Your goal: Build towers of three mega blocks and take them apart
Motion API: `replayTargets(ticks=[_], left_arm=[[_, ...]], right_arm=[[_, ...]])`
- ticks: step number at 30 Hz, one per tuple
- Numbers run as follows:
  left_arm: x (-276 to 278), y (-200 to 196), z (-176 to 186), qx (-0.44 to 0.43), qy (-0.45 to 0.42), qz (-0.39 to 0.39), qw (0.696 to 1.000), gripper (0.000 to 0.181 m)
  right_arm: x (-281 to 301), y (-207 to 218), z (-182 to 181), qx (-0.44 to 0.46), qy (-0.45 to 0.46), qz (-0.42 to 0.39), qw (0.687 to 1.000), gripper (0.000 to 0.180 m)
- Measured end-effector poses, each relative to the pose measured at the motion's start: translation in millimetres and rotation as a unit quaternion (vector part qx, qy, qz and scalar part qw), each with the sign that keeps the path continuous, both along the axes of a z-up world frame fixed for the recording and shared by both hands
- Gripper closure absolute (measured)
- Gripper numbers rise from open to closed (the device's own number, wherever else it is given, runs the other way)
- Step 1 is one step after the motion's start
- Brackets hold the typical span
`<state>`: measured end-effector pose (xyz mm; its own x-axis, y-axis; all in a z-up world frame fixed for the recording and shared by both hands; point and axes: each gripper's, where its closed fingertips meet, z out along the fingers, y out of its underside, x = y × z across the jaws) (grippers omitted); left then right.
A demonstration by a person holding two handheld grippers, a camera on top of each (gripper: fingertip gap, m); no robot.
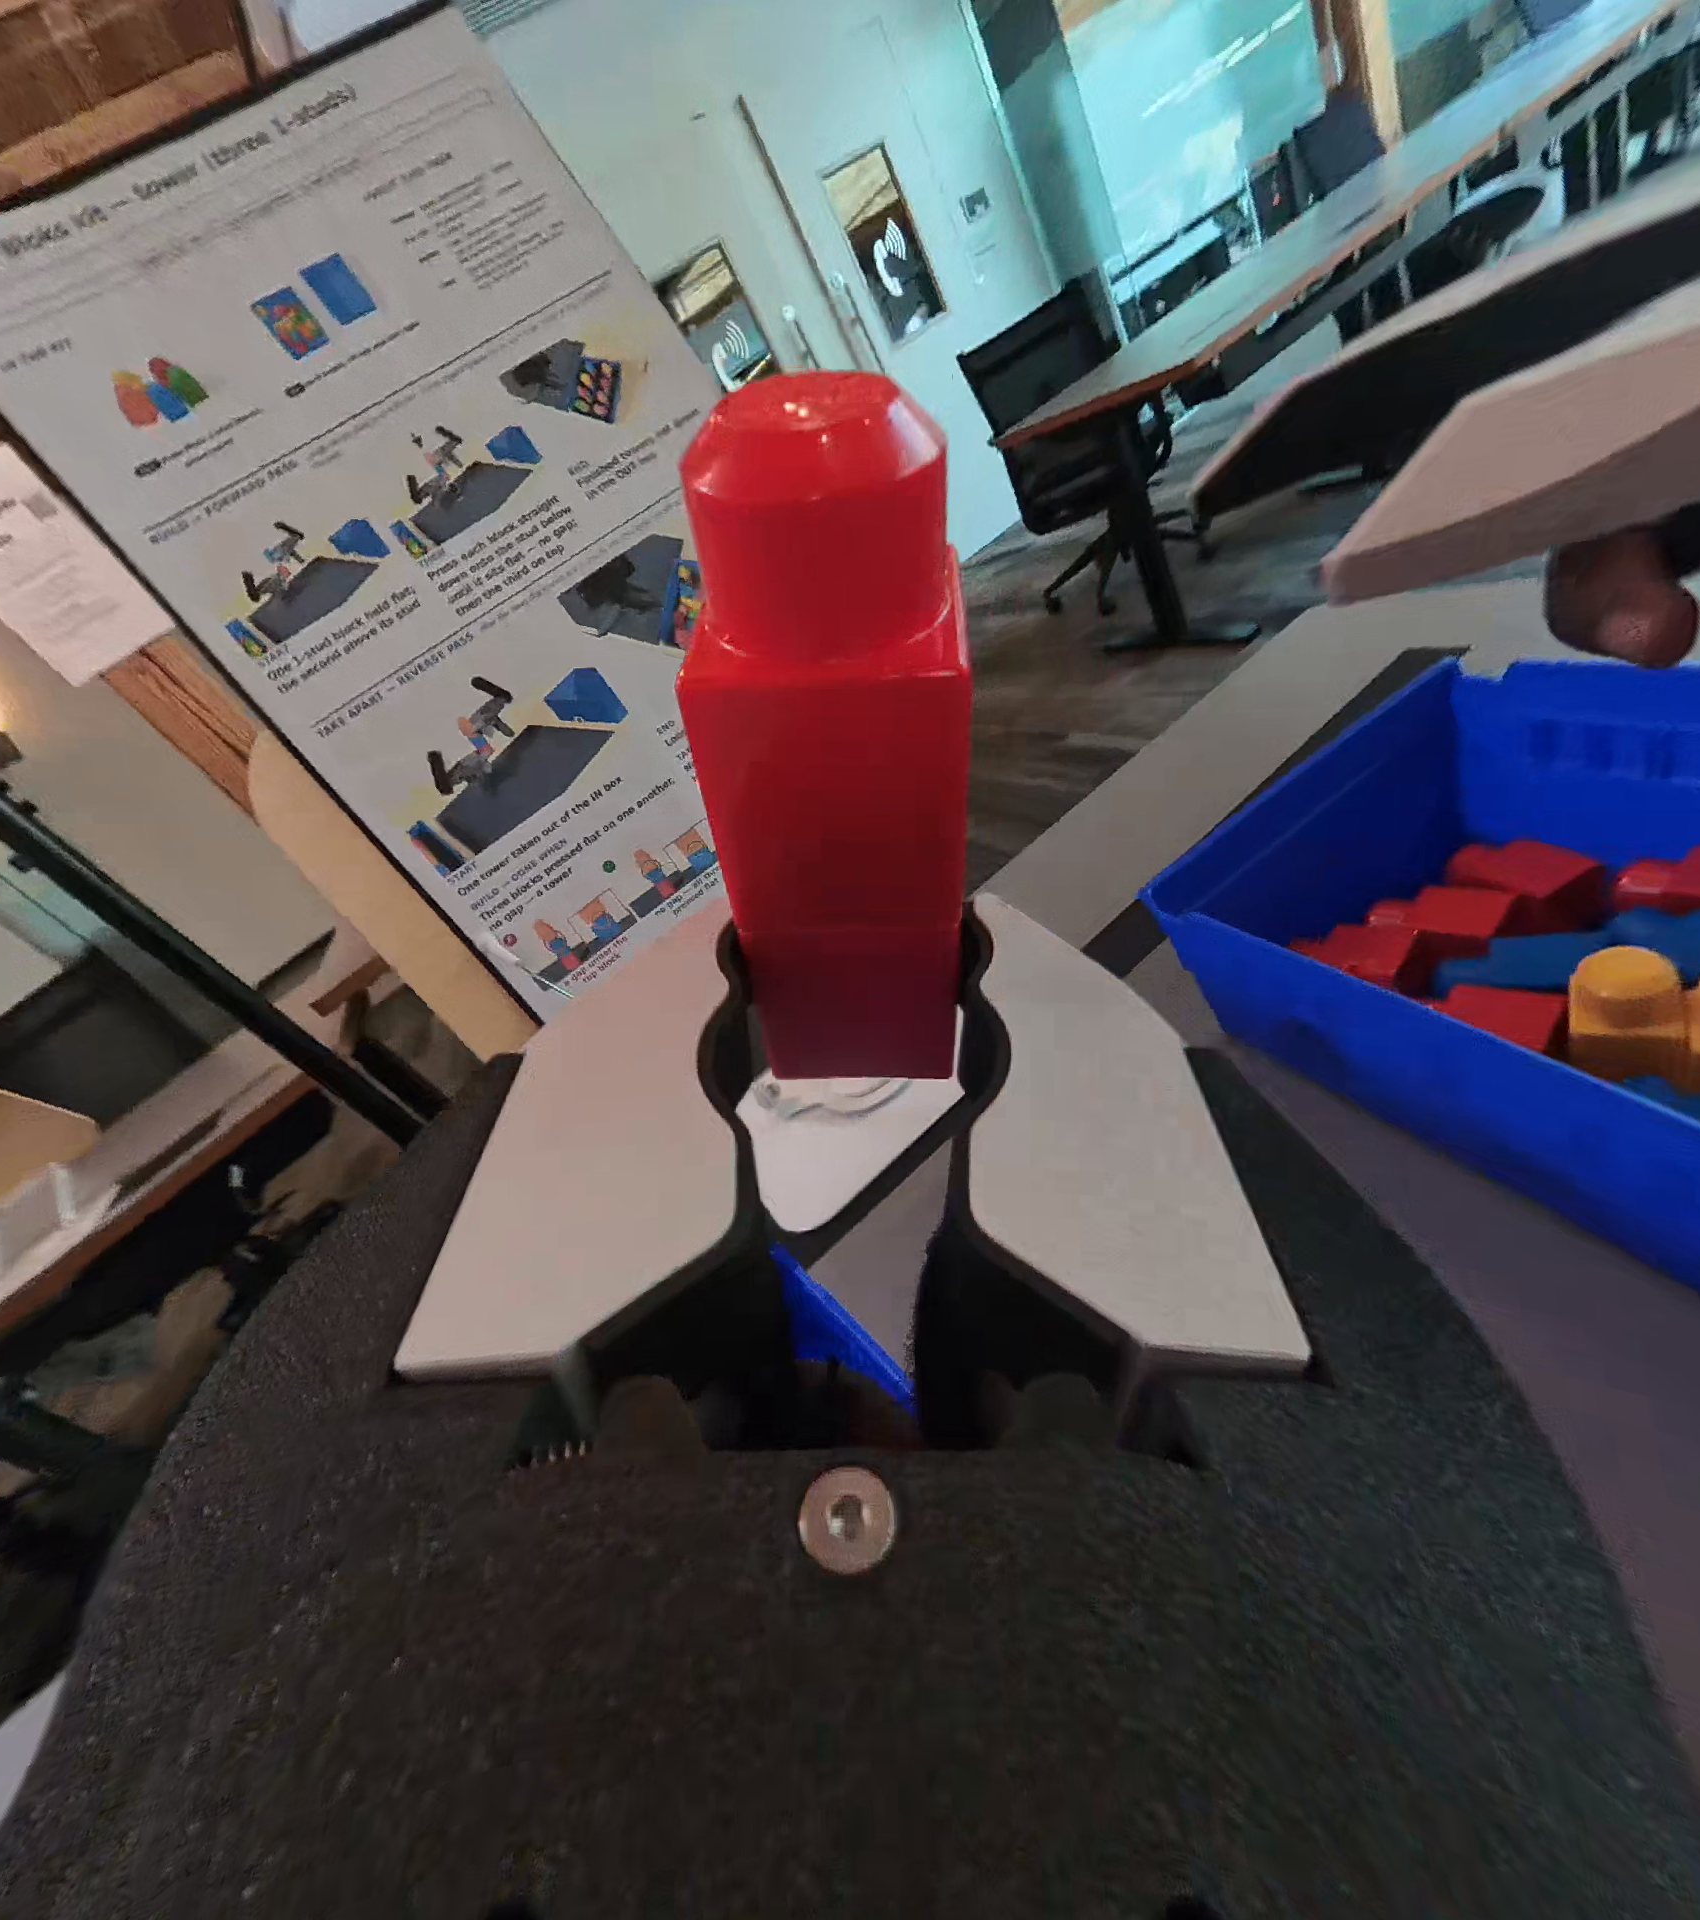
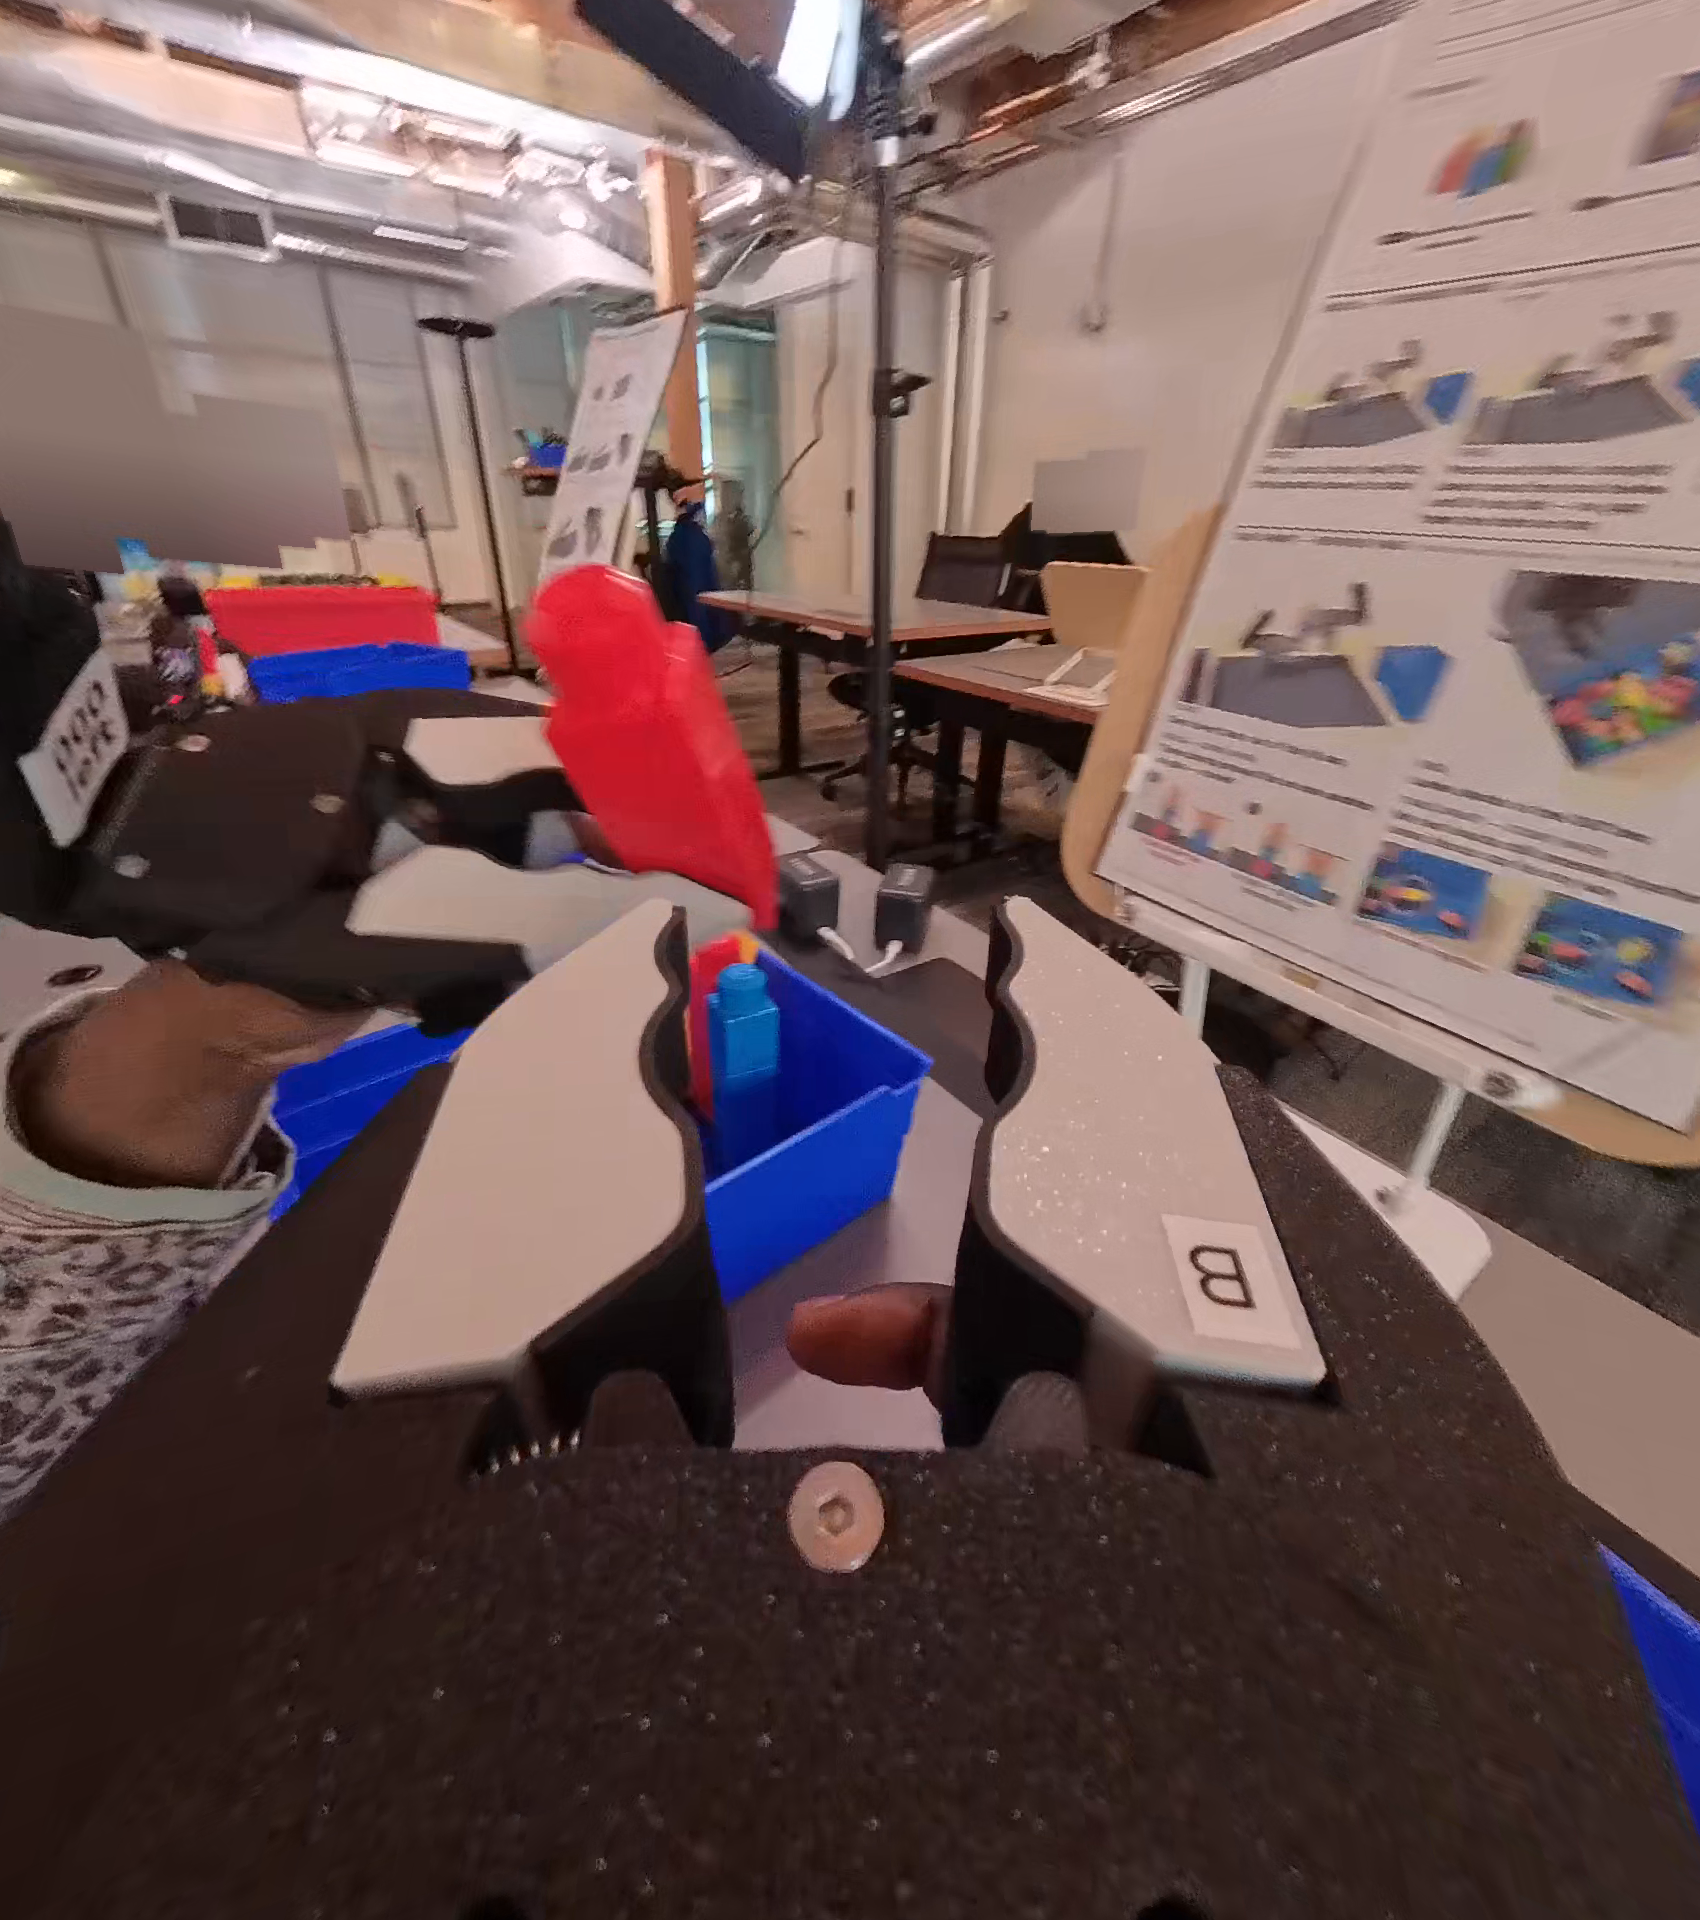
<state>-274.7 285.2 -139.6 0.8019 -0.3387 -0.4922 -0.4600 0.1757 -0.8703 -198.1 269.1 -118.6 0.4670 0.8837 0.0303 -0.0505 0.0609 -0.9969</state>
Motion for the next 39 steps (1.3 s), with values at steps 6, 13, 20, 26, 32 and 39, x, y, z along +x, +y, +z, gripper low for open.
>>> replayTargets(ticks=[6, 13, 20, 26, 32, 39], left_arm=[[24, 2, -14, 0.017, 0.104, 0.026, 0.994, 0.144], [22, 0, -19, -0.027, 0.084, 0.022, 0.996, 0.145], [-52, 24, -33, -0.083, 0.008, 0.079, 0.993, 0.144], [-67, 2, 5, -0.029, -0.091, 0.03, 0.995, 0.144], [-69, 2, 6, -0.019, -0.073, 0.045, 0.996, 0.144], [-62, 1, 6, -0.018, -0.064, 0.033, 0.997, 0.144]], right_arm=[[-40, -9, -1, 0.036, -0.036, -0.021, 0.998, 0.134], [-37, -17, 23, 0.132, -0.013, -0.075, 0.988, 0.145], [62, -56, 83, 0.175, 0.091, -0.104, 0.975, 0.145], [97, -51, -104, -0.124, -0.289, 0.054, 0.948, 0.144], [110, -32, -217, -0.382, -0.376, 0.103, 0.838, 0.145], [112, -27, -254, -0.442, -0.429, 0.095, 0.782, 0.145]])
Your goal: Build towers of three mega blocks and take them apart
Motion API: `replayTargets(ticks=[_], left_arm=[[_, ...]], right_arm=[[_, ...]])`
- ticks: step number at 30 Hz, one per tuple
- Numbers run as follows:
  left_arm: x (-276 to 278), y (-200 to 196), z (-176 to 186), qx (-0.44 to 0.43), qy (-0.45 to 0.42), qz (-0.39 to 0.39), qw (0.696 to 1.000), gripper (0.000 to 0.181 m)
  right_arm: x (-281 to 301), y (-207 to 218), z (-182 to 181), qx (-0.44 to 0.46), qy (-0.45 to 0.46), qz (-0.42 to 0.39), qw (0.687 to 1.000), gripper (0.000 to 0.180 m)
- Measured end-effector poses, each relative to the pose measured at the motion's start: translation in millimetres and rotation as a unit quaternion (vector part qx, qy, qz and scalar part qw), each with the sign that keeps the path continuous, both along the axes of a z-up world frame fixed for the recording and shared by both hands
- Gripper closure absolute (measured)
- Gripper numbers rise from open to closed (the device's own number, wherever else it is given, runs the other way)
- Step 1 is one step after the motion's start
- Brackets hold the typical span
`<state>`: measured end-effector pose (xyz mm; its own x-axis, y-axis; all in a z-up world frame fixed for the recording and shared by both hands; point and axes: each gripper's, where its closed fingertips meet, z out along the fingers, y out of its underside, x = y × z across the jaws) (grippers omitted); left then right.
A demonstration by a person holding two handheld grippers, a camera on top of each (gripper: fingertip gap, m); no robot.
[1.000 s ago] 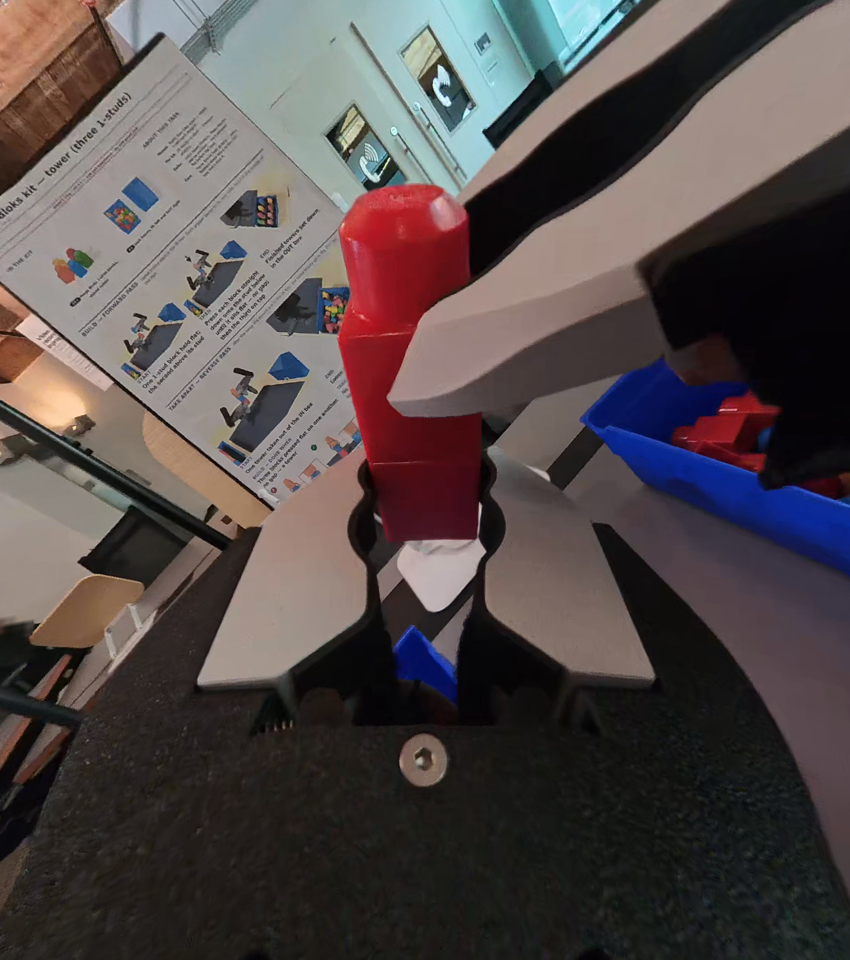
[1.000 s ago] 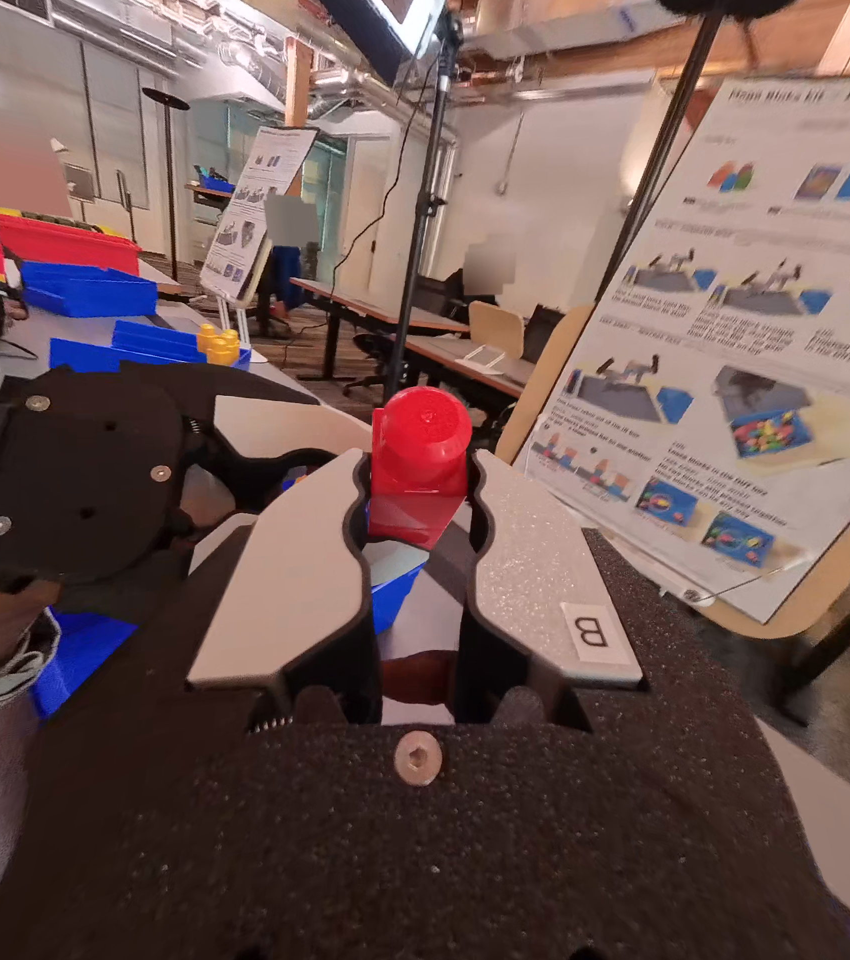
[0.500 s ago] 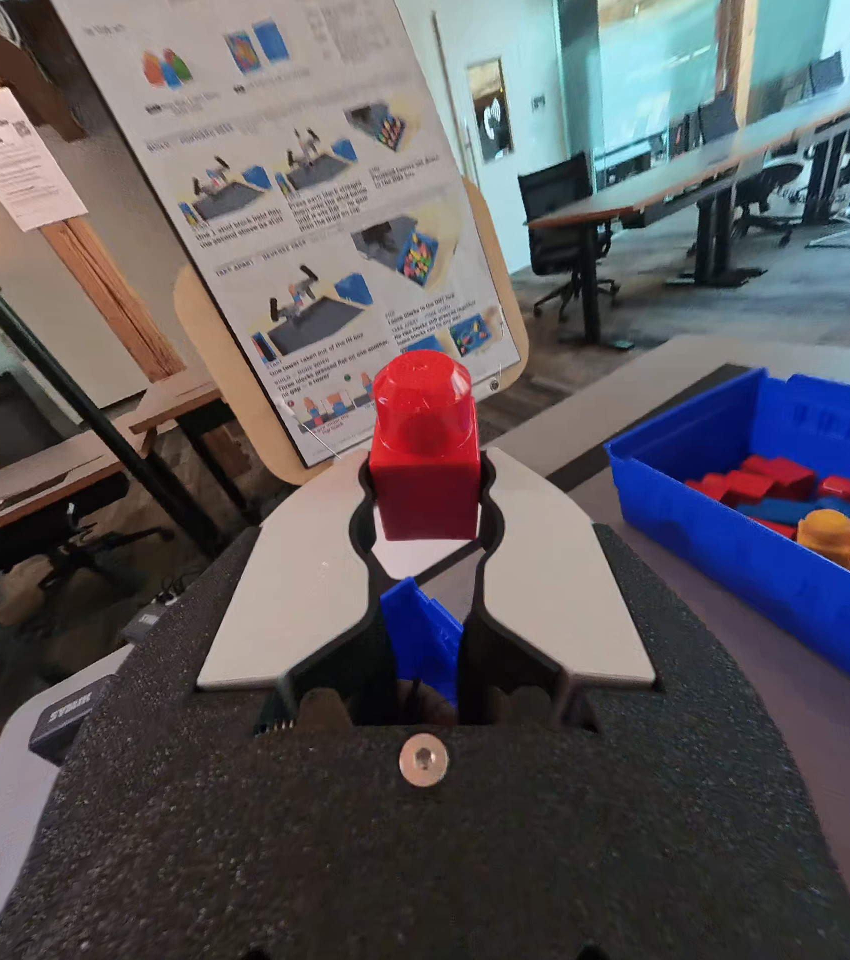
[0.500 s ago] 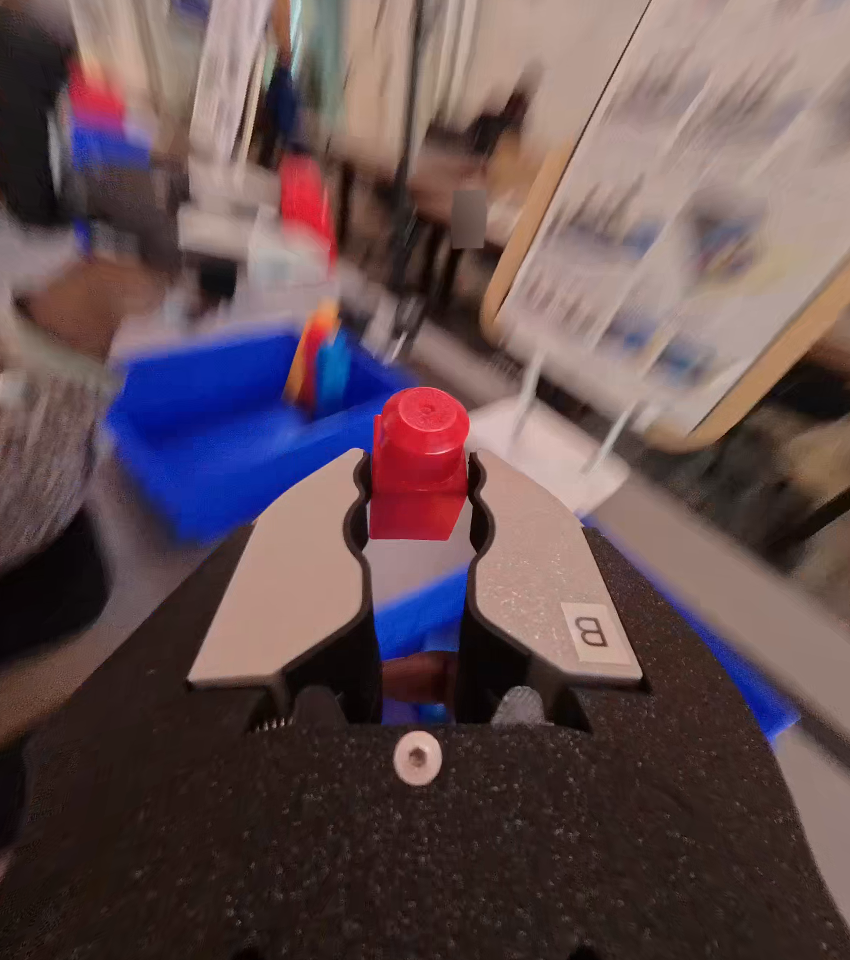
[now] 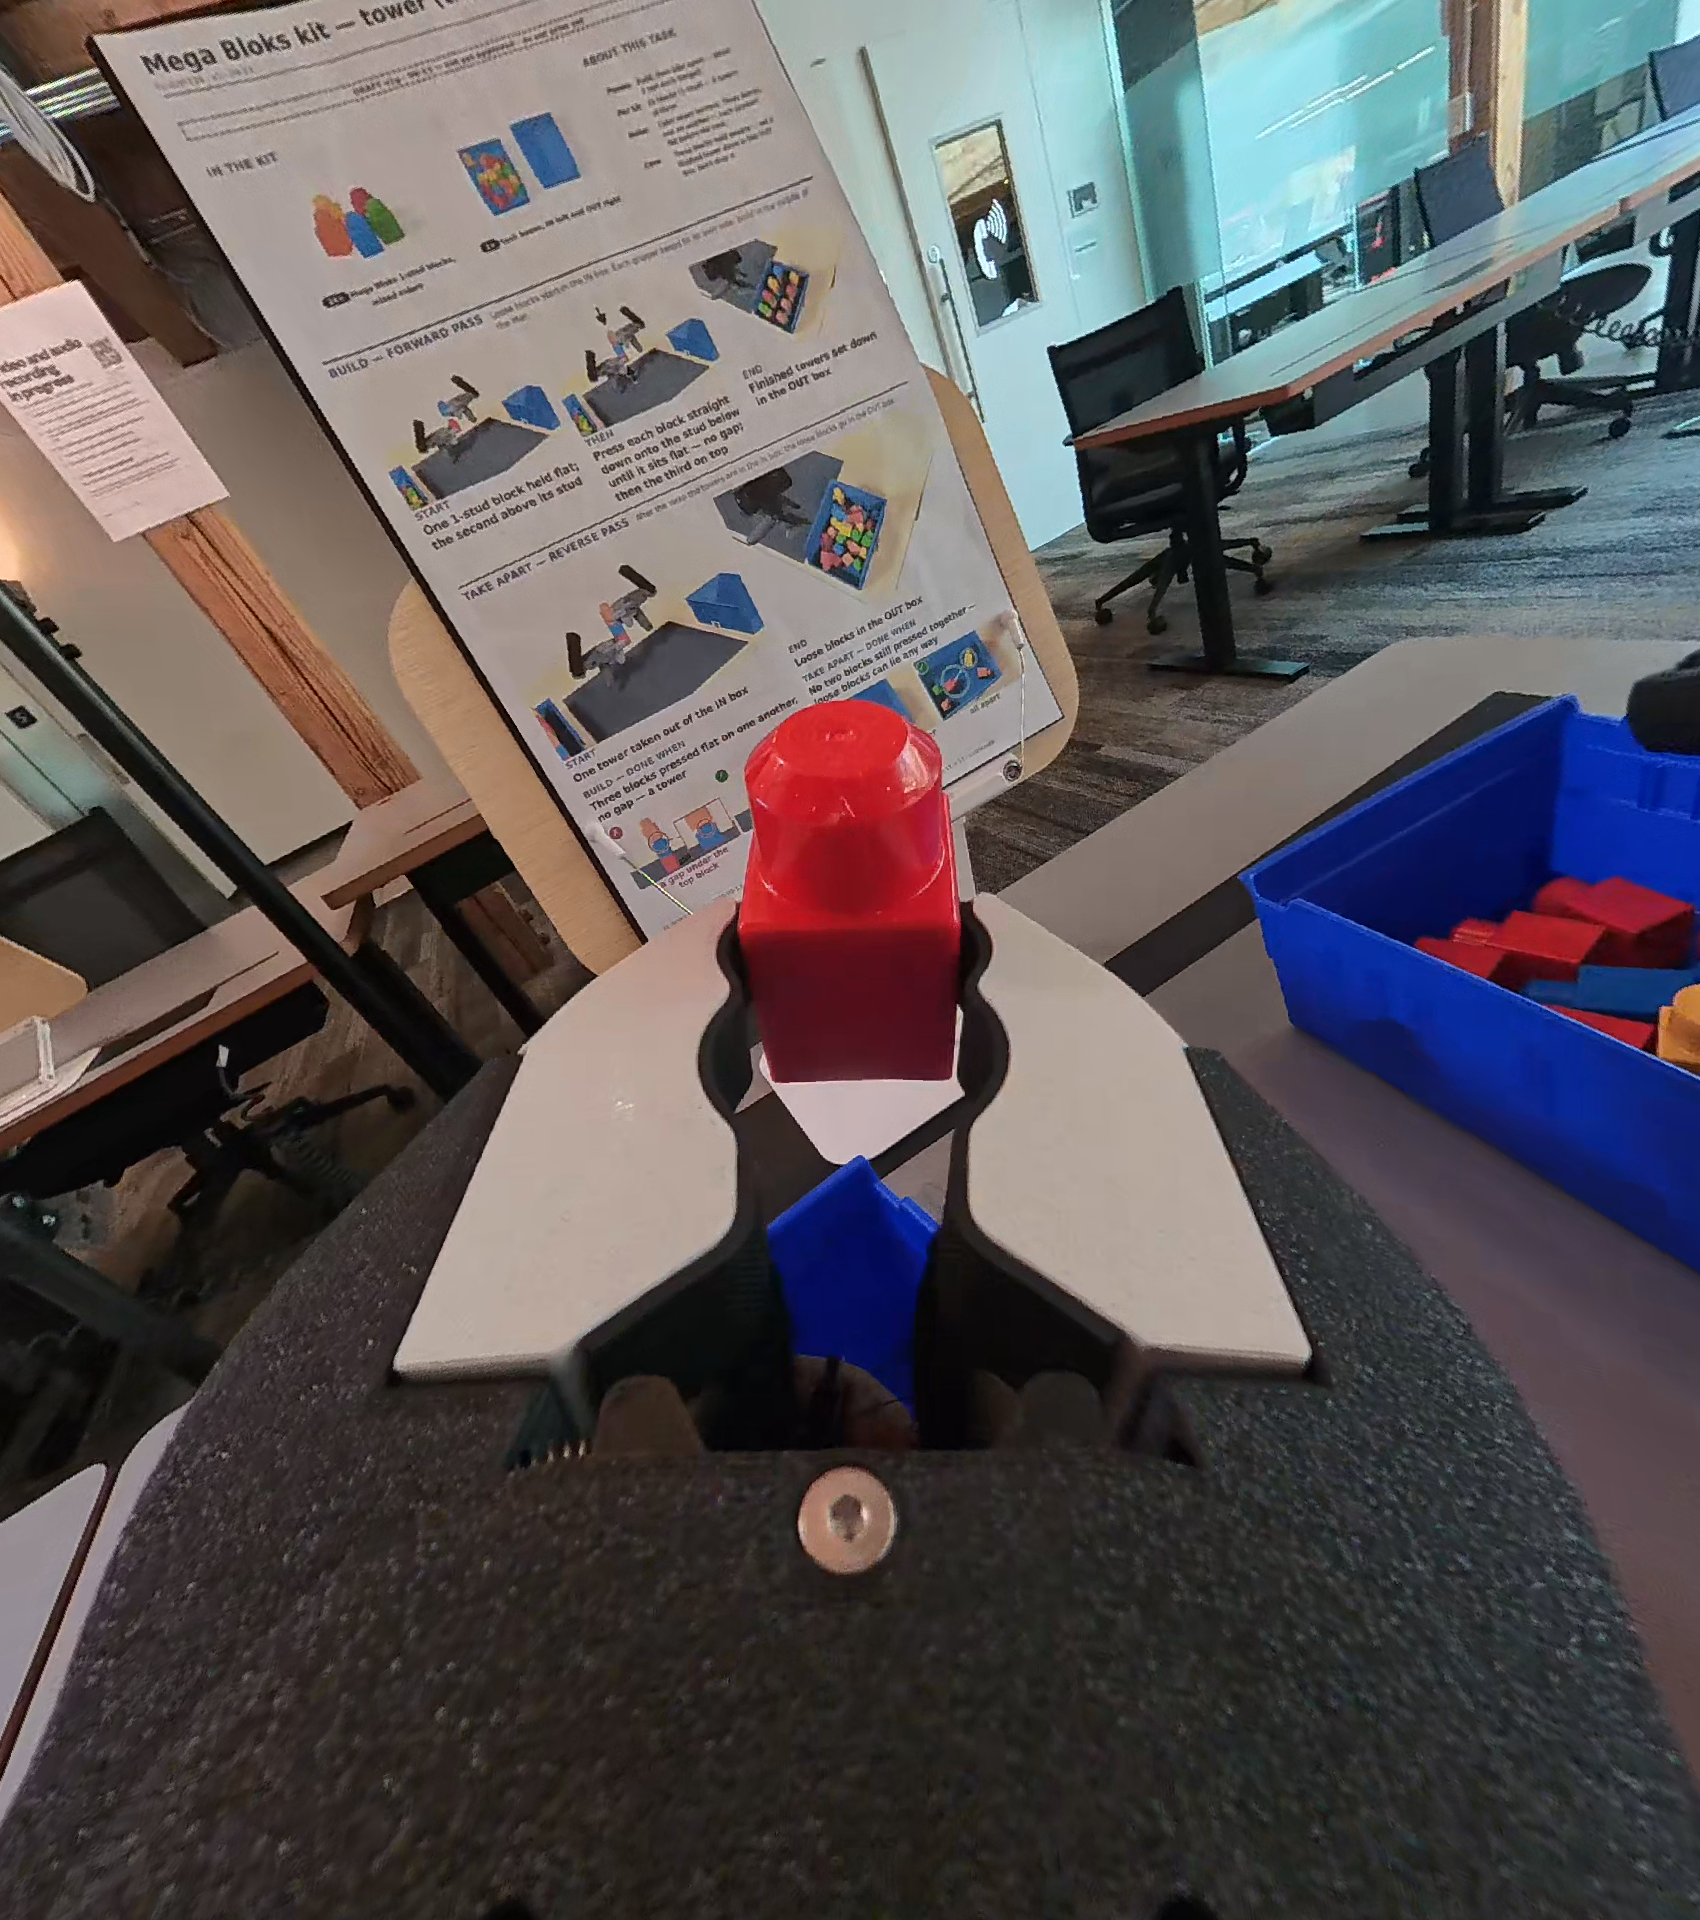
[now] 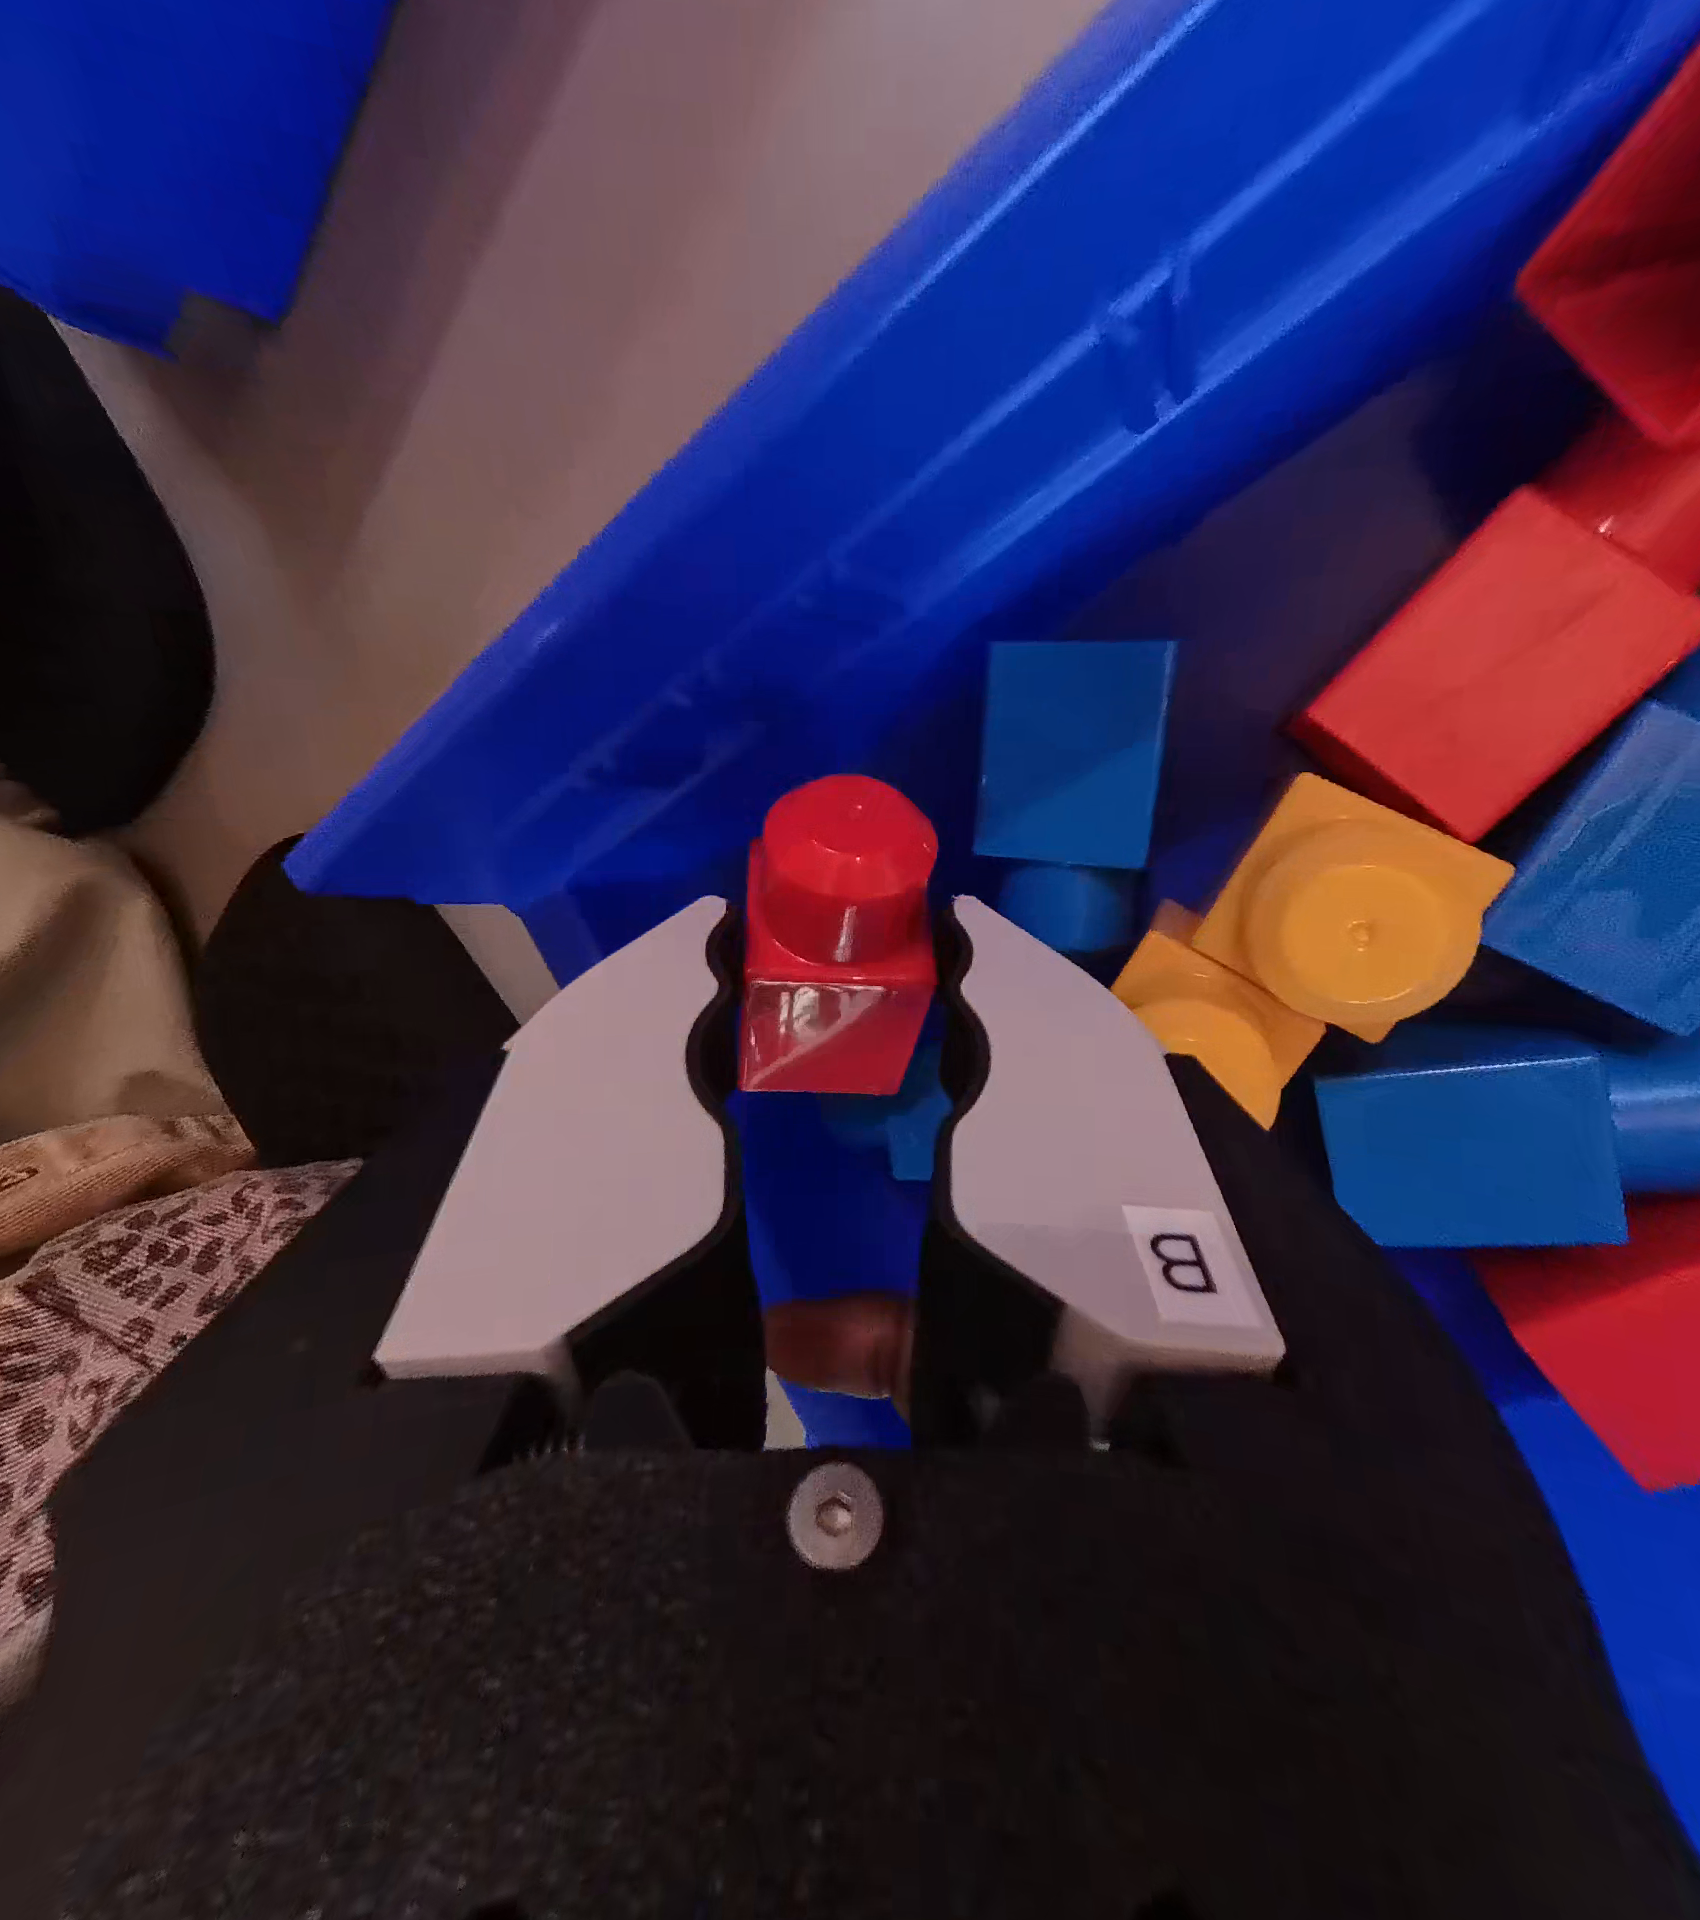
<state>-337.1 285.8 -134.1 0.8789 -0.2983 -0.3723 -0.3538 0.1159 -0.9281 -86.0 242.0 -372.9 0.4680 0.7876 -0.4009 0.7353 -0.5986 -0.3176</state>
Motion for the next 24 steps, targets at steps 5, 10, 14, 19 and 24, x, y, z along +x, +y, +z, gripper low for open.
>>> replayTargets(ticks=[5, 10, 14, 19, 24], left_arm=[[-1, -1, 1, 0.001, -0.006, -0.004, 1.0, 0.144], [1, -2, 2, -0.001, -0.014, -0.014, 1.0, 0.144], [10, -5, 2, -0.004, -0.025, -0.045, 0.999, 0.144], [31, -12, 9, 0.021, -0.026, -0.091, 0.995, 0.144], [43, -11, 13, 0.079, 0.071, -0.038, 0.994, 0.144]], right_arm=[[4, 5, -2, 0.008, -0.005, -0.017, 1.0, 0.144], [3, 6, 2, 0.01, 0.004, -0.026, 1.0, 0.129], [-3, 14, 23, 0.081, 0.033, -0.013, 0.996, 0.114], [-39, 29, 121, 0.315, 0.171, 0.008, 0.933, 0.117], [-91, 8, 230, 0.528, 0.305, 0.021, 0.792, 0.114]])
